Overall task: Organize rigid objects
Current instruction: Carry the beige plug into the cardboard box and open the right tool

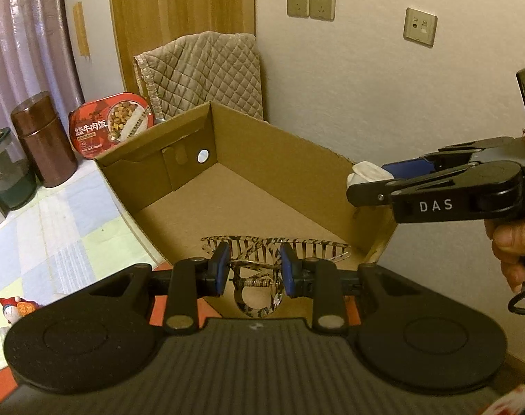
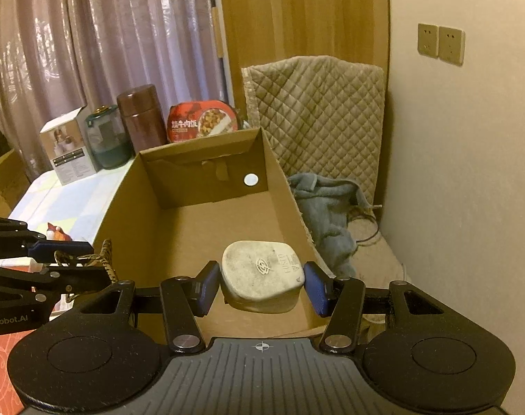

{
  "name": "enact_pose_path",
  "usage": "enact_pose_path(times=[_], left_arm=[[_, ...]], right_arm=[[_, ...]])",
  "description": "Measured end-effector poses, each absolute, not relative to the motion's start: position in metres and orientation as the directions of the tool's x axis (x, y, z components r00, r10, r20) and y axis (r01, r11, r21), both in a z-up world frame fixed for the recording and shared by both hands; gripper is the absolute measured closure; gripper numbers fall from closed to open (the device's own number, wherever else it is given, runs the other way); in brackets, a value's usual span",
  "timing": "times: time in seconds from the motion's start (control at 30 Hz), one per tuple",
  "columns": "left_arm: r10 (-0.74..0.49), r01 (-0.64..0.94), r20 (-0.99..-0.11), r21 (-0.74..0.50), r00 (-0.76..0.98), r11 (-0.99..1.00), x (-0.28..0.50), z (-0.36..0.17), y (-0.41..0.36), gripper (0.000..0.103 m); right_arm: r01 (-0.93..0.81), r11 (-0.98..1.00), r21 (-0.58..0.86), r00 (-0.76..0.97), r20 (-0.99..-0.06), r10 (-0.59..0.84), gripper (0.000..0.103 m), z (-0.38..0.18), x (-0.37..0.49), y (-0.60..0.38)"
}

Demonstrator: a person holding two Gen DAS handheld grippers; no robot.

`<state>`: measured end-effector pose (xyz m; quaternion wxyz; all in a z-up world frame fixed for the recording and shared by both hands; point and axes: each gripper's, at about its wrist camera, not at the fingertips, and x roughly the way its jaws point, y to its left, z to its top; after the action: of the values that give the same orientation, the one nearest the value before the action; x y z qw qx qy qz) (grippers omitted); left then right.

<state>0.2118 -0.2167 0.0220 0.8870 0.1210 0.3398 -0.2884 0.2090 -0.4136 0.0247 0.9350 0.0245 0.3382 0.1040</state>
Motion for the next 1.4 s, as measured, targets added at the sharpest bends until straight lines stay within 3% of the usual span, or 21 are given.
enact_pose_path(times=[0.1,0.17,0.67,1.4], left_arm=[[-0.427,0.601,-0.673,0.032,0.604,0.799,0.213,0.017,-0.22,0.077],[-0.421,0.592,-0.663,0.041,0.619,0.805,0.212,0.018,-0.22,0.068],[-0.347,0.414,-0.617,-0.038,0.706,0.91,0.196,0.041,-0.174,0.068],[-0.321,0.352,-0.616,-0.076,0.719,0.933,0.185,0.039,-0.152,0.067]], right_arm=[[-0.179,0.977,0.117,0.749,-0.628,0.212,0.053,0.023,0.211,-0.414],[-0.179,0.977,0.119,0.748,-0.628,0.214,0.053,0.022,0.211,-0.414],[-0.214,0.969,0.123,0.728,-0.641,0.242,0.053,0.015,0.209,-0.4],[-0.217,0.969,0.121,0.718,-0.652,0.242,0.05,0.005,0.214,-0.391]])
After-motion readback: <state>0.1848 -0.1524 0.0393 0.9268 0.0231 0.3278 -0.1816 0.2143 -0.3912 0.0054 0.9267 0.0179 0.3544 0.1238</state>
